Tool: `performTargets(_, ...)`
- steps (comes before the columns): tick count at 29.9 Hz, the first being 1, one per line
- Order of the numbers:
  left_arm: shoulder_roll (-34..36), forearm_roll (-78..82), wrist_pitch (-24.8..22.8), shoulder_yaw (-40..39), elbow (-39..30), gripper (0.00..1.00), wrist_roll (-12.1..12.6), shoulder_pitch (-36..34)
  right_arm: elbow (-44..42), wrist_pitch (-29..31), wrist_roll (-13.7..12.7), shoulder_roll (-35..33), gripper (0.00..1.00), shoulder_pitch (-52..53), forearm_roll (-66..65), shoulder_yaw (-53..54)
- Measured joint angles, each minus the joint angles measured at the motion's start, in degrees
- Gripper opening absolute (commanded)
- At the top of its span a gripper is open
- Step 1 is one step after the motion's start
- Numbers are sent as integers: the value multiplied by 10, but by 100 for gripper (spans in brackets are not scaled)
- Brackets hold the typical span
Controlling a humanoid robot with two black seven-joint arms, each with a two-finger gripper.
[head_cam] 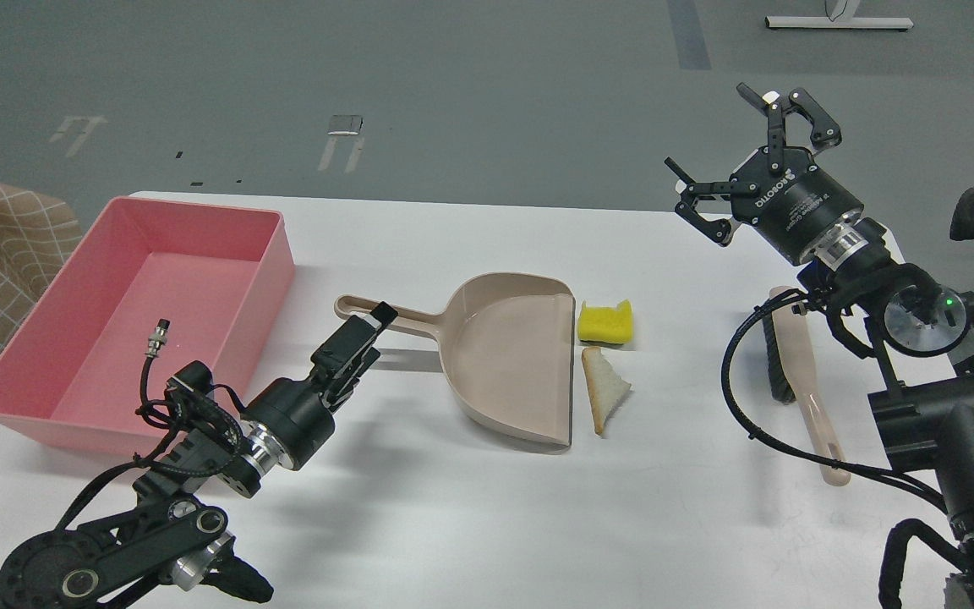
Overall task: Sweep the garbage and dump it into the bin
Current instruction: 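Lower the left gripper to the beige dustpan handle, then close the left gripper on the dustpan handle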
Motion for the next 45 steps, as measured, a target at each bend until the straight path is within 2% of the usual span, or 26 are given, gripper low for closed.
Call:
performTargets(17,-48,0,0,0,115,98,-1,-31,4,0,0,1,100,-3,1,-1)
performTargets(33,-68,0,8,0,153,97,-1,-63,2,0,0,1,100,-5,1,-2)
performTargets(45,-103,0,8,8,208,87,-2,-83,0,0,0,1,100,-5,1,-2)
